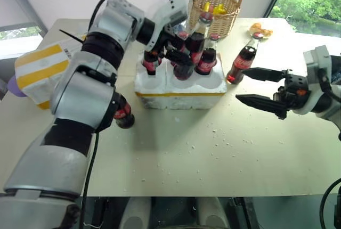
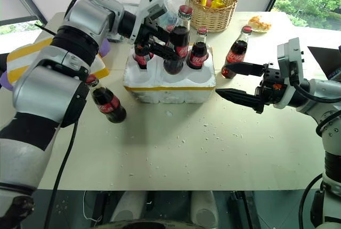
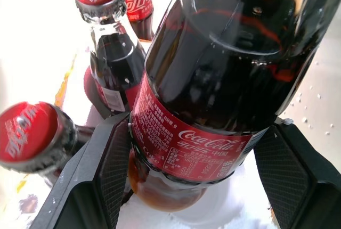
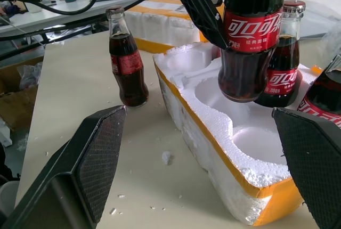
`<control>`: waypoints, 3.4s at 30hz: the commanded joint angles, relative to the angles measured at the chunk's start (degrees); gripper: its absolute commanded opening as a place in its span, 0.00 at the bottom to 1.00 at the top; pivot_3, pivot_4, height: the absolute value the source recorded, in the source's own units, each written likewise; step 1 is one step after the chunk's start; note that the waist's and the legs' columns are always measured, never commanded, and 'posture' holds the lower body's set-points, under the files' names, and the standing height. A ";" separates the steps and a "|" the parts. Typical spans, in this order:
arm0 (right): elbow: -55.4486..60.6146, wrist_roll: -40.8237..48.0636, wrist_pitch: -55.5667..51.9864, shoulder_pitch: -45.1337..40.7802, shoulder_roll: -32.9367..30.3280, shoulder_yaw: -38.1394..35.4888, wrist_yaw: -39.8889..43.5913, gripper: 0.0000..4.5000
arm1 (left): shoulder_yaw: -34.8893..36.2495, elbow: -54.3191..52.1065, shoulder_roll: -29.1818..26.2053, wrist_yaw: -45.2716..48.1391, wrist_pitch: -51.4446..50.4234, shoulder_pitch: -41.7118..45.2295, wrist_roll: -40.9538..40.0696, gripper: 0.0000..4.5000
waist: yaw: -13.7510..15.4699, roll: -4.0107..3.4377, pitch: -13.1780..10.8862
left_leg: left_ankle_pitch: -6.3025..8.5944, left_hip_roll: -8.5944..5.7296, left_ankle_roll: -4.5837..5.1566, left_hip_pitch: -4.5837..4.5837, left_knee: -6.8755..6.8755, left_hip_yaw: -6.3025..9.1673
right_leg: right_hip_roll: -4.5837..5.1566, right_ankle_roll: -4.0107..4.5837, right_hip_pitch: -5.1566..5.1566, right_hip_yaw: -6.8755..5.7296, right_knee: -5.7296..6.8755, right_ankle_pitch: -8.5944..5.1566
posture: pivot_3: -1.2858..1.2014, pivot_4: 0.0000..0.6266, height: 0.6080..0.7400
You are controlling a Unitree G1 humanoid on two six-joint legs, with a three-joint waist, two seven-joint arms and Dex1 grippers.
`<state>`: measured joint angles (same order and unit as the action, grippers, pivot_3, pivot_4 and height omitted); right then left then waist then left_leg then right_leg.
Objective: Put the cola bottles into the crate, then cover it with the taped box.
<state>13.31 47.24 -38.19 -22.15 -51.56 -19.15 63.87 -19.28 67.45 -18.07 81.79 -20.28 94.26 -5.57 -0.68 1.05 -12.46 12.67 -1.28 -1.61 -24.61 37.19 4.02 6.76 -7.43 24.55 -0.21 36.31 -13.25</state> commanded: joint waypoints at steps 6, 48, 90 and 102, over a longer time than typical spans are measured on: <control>0.86 0.31 1.59 -0.17 0.14 -1.12 -0.58 1.00 | 5.12 -3.95 -0.80 4.35 -7.79 5.05 -0.47 0.63 | -0.16 -0.01 0.00 | 0.00 0.00 0.00 0.01 -0.01 0.00 | 0.00 0.00 0.00 0.00 0.01 0.00 | 0.52 0.24 0.98; -0.42 -0.07 2.28 -2.04 1.57 0.36 -2.80 1.00 | 2.52 -21.29 -1.05 -8.22 -29.90 -5.63 1.91 0.99 | -0.14 -0.03 0.00 | -0.01 0.00 -0.02 0.11 0.03 -0.02 | -0.01 0.01 -0.02 0.05 0.13 0.01 | 0.52 0.24 0.98; -11.52 -5.08 4.10 -10.89 -0.49 6.41 7.39 1.00 | 16.83 -58.01 -69.97 10.71 -24.96 -45.78 -41.73 0.99 | -2.06 -0.14 -0.06 | 0.00 0.10 -0.01 0.48 -0.09 -0.38 | -0.03 0.08 0.14 0.55 0.72 -0.04 | 0.52 0.24 0.98; -13.16 -5.92 3.01 -14.52 -1.97 8.60 12.32 1.00 | 49.29 -76.53 -54.79 -0.42 -19.54 -85.17 -36.64 0.99 | -1.12 -0.11 -0.02 | 0.00 0.12 -0.02 0.59 -0.06 -0.54 | -0.01 0.12 0.02 0.62 0.56 -0.05 | 0.52 0.24 0.98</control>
<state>-0.34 41.03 -35.18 -34.96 -52.77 -9.56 75.81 27.10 -6.52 -73.25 83.37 -40.53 9.40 -42.63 -1.81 0.94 -12.48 12.67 -1.17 -1.63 -24.00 37.13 3.47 6.75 -7.31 24.57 0.44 36.90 -13.30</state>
